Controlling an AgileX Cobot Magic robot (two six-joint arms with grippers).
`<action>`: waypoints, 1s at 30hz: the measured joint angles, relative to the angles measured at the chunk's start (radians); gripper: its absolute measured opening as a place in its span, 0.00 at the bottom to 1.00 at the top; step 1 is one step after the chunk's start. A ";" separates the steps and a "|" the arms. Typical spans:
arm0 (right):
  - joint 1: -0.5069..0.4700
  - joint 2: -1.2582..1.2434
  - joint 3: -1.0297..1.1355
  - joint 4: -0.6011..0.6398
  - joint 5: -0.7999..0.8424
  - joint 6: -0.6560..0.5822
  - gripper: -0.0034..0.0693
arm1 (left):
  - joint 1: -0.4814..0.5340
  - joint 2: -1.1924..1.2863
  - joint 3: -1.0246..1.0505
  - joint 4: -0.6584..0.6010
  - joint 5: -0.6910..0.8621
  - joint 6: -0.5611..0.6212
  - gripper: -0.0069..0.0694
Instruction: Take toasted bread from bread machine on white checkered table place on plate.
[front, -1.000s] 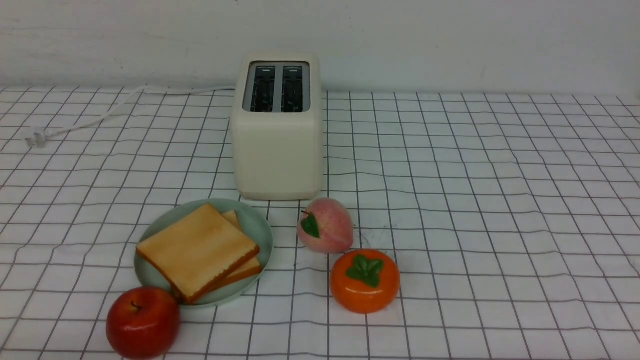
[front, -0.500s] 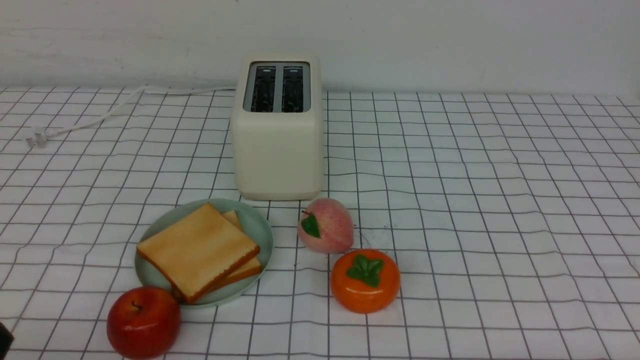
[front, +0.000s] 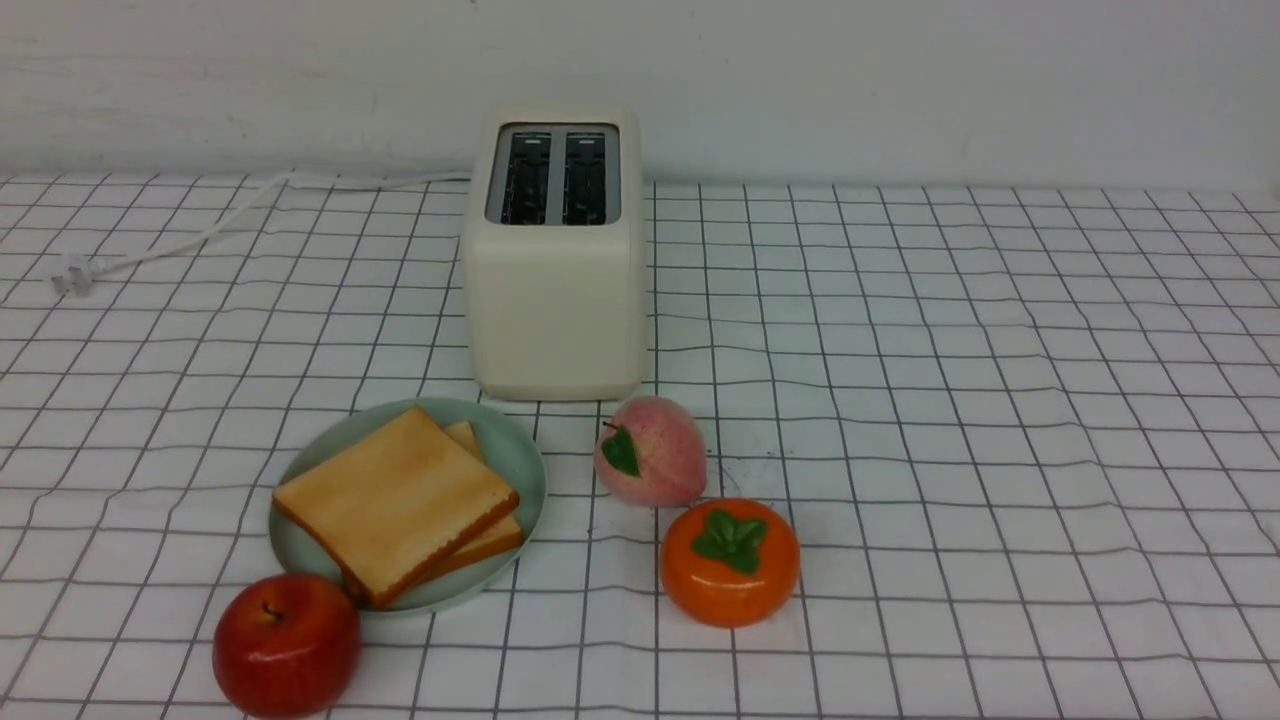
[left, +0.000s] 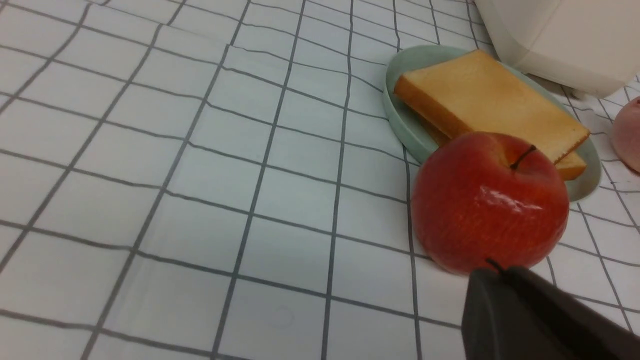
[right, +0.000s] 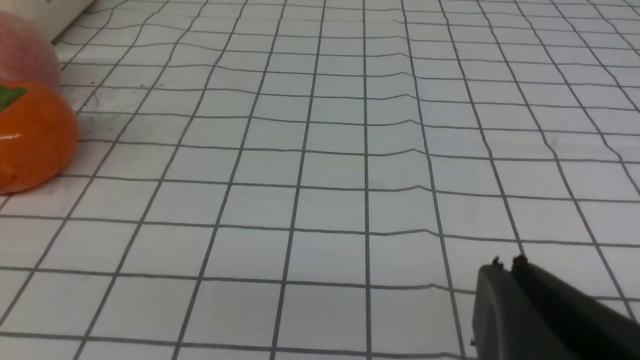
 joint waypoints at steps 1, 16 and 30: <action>0.000 0.000 0.000 0.000 0.000 0.000 0.10 | 0.000 0.000 0.000 0.000 0.000 0.000 0.07; 0.000 0.000 0.000 0.002 0.002 0.000 0.13 | 0.000 0.000 0.000 -0.002 0.000 0.003 0.07; 0.000 0.000 0.000 0.002 0.002 0.000 0.16 | 0.000 0.000 0.000 -0.002 0.000 0.003 0.07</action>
